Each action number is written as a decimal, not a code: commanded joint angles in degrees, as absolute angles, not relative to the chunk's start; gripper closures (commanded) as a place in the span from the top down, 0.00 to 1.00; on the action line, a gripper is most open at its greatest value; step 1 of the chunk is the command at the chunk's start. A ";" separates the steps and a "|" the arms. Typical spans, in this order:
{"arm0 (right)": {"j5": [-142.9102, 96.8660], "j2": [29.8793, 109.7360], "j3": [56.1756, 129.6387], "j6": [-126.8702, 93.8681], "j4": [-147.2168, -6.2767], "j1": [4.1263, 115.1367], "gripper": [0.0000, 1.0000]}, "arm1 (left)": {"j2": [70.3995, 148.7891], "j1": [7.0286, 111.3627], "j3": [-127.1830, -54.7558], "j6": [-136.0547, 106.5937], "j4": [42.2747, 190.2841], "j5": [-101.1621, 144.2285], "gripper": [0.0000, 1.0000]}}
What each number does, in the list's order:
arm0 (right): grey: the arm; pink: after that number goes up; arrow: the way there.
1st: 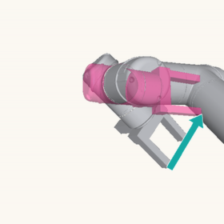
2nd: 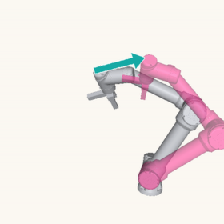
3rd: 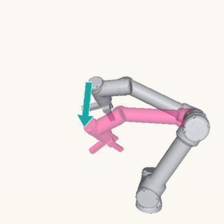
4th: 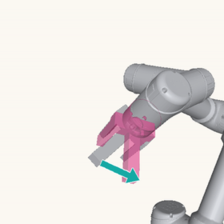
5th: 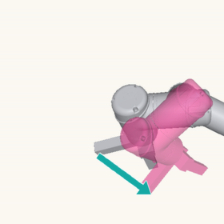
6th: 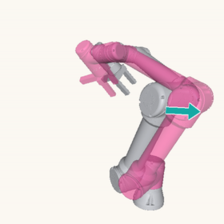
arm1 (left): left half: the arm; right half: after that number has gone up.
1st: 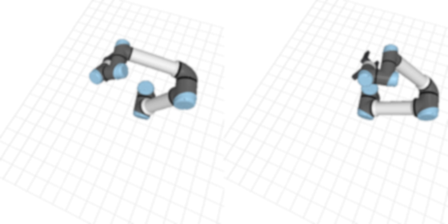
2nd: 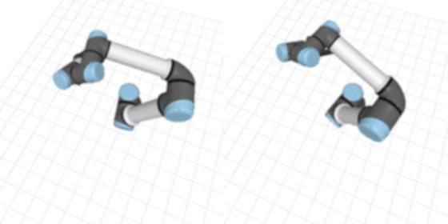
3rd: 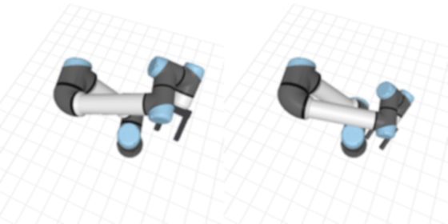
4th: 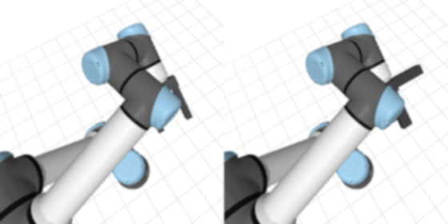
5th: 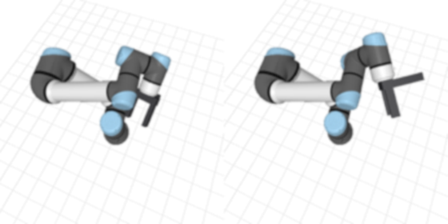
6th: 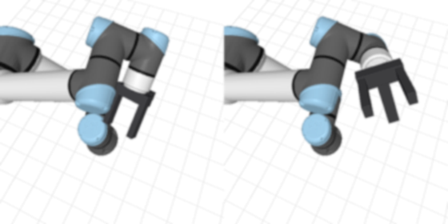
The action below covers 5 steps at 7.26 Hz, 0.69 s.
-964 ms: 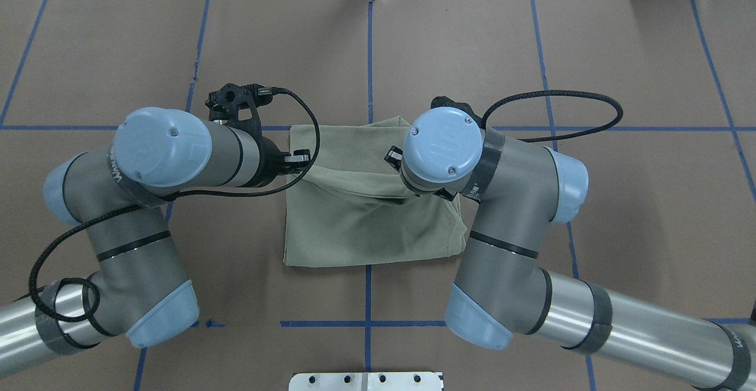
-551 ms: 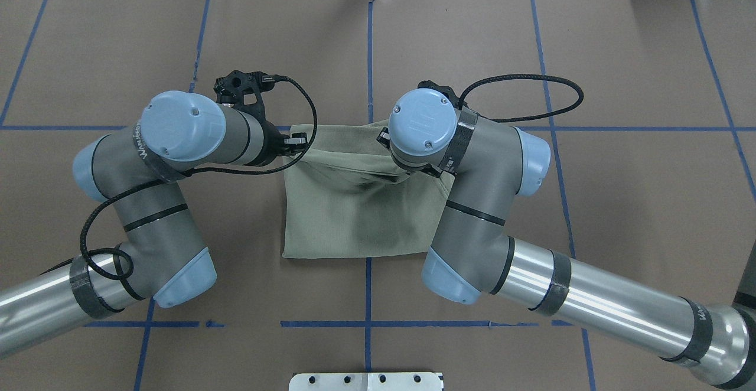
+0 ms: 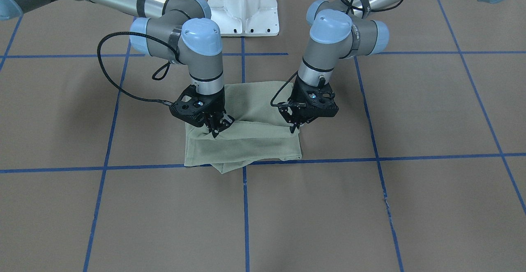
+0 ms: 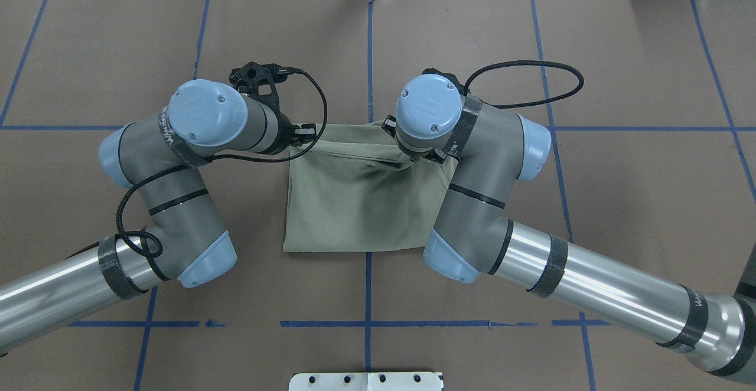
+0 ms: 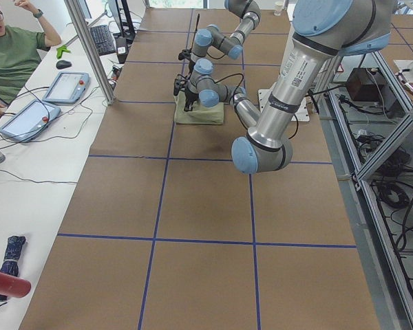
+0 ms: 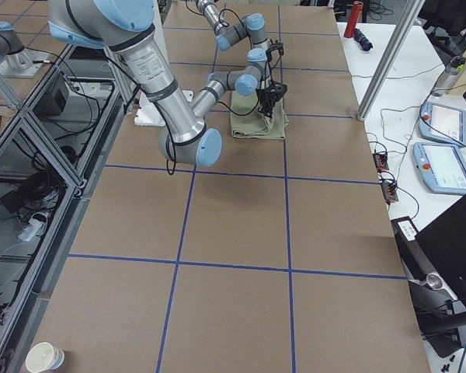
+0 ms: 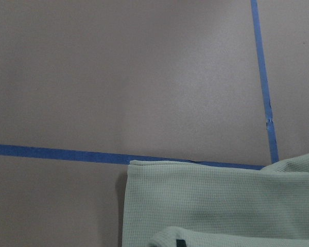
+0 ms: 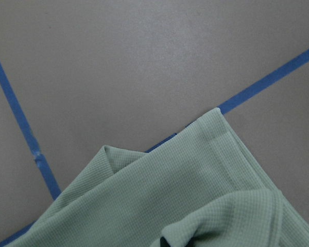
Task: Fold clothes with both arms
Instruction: 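Lift the near edge with both grippers and fold it away from the robot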
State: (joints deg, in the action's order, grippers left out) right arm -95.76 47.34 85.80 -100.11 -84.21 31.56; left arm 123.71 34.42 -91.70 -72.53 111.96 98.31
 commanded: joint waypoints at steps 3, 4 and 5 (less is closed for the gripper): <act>-100.76 41.94 81.03 -91.34 -84.63 33.39 1.00 | 123.40 36.20 -90.88 -66.93 115.47 99.92 1.00; -104.03 42.01 83.04 -89.14 -84.64 33.75 1.00 | 123.14 39.78 -90.79 -62.45 115.49 105.33 1.00; -104.15 42.62 85.23 -87.73 -84.73 33.58 1.00 | 121.92 41.55 -90.79 -59.53 115.66 109.21 1.00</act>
State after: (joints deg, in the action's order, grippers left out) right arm -102.34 42.45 82.90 -89.96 -84.58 33.43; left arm 122.97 38.83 -90.81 -63.85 115.24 104.25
